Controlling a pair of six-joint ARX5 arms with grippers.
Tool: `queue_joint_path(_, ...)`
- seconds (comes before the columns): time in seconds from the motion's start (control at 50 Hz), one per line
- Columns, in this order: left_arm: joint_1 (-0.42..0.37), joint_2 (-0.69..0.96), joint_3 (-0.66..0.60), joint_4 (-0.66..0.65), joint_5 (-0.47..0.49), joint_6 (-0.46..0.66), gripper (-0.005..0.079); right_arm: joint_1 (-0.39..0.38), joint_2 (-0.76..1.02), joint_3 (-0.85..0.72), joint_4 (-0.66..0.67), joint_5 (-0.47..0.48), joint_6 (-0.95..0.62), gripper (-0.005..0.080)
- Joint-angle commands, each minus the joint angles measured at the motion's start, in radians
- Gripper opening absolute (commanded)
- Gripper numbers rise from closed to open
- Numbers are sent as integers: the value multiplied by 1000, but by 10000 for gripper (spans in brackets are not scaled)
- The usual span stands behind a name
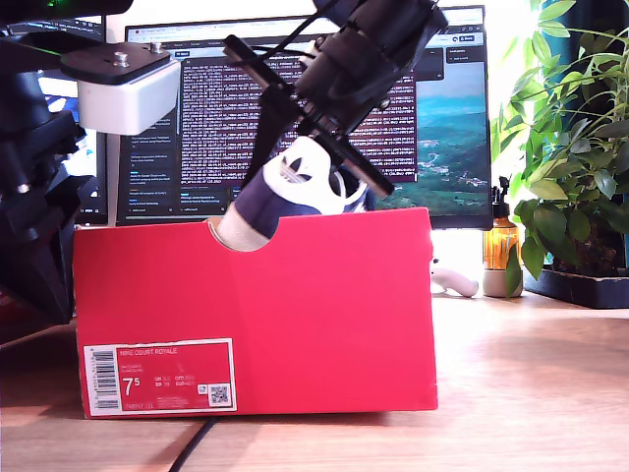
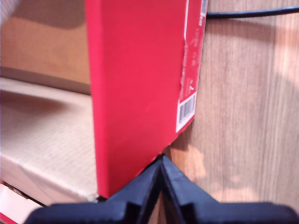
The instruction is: Pack the blue shoes by picking the first shoe and placing it inside the red shoebox, left side, then picking and rotating the second shoe and placing it in the shoebox
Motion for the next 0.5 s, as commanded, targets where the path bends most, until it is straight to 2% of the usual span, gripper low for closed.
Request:
queue_joint_path(0.0,-2,11,-13,13,-2,-6,-19,35,19,38,26,-18,5,-13)
queue_joint_path(0.22,-2,11,-13,16,-2,-5,-19,82,32,38,27,-19,14,-13)
queue_joint_path(0.48,-2,11,-13,20,-2,-6,-19,95,67,38,34,-9,13,-13)
